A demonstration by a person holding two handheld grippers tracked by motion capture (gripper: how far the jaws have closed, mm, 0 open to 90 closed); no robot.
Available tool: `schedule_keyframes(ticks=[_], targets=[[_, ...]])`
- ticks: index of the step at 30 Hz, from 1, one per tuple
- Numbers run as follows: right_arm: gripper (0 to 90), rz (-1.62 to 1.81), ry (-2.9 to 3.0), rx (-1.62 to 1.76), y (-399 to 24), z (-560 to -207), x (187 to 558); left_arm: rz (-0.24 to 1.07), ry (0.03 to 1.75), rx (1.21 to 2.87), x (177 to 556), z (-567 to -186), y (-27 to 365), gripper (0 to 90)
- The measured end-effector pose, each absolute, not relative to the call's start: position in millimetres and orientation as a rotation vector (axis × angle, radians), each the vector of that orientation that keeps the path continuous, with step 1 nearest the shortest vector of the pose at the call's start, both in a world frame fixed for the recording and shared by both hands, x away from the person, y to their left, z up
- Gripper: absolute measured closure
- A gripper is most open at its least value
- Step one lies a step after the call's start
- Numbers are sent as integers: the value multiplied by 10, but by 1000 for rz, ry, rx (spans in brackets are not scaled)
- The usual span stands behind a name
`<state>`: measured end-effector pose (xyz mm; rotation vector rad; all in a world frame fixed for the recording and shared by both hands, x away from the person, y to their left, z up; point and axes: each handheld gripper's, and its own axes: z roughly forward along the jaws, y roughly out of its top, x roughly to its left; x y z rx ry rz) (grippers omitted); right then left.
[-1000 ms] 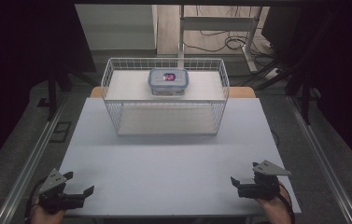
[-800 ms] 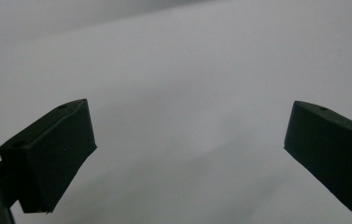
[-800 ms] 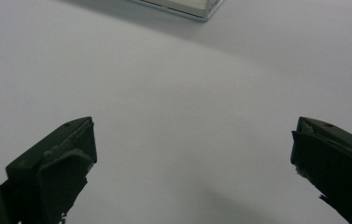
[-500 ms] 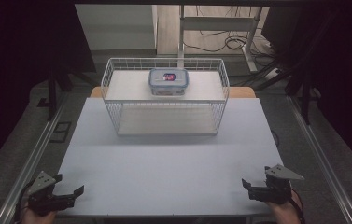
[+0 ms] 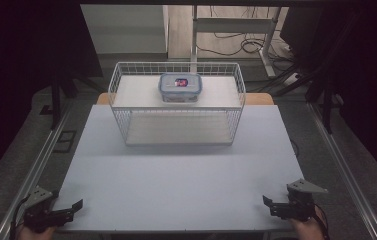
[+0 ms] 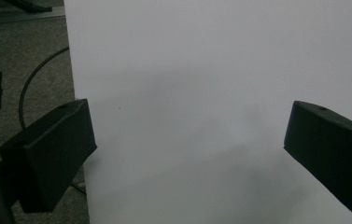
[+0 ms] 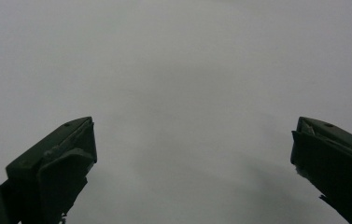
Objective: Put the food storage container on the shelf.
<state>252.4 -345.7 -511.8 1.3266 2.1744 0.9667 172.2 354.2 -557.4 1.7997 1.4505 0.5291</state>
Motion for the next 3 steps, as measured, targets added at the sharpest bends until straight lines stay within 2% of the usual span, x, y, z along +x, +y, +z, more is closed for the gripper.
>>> schedule_keyframes(ticks=[3], targets=[[1, 947, 2188, 1330, -3446, -5135, 2532, 531, 1443, 1808, 1730, -5565, 3519, 14]])
